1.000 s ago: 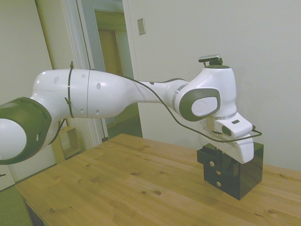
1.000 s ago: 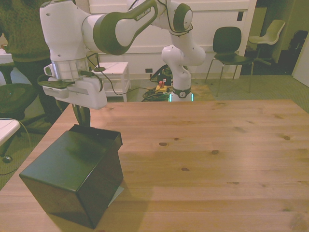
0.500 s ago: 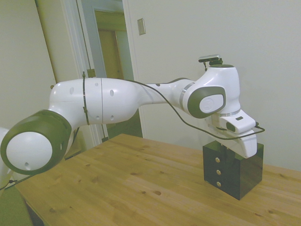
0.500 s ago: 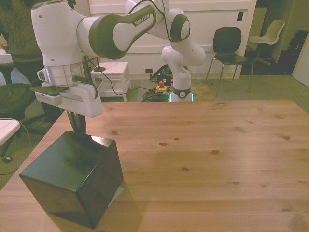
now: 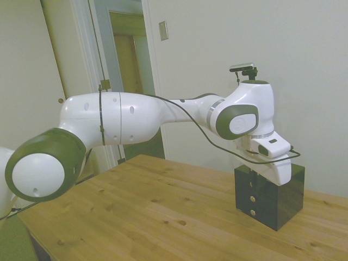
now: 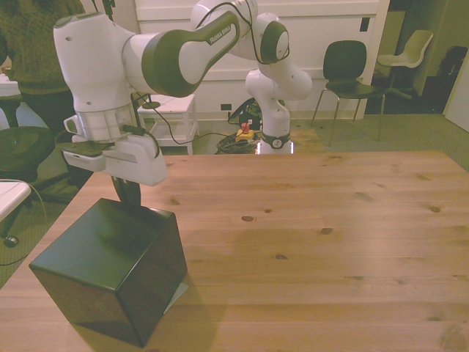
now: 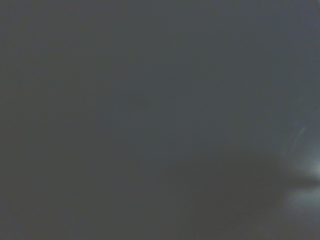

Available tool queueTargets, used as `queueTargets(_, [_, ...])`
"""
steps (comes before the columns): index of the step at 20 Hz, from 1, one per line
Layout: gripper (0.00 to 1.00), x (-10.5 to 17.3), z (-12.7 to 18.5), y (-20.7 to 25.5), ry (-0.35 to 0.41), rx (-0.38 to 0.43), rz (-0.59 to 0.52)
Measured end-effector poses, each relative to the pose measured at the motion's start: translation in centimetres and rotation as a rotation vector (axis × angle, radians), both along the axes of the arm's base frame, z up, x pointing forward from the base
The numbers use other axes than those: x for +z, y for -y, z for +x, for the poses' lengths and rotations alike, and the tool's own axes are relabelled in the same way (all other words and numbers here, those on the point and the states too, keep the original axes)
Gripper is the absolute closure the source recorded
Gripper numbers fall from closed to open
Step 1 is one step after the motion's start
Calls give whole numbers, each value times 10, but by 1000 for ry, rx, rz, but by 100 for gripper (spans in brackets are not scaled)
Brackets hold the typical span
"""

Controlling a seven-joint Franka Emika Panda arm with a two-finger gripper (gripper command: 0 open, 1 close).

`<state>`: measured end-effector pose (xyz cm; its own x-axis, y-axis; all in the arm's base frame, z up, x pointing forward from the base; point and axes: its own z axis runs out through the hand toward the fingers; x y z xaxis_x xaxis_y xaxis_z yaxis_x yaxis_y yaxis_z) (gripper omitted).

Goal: Close the top drawer

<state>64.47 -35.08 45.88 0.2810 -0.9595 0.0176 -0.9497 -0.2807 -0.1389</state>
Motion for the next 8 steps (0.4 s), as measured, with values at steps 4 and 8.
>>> queueTargets(4, [100, 28, -15, -38, 25, 69, -3])
queueTargets(8, [0, 68, -43, -79, 74, 113, -10])
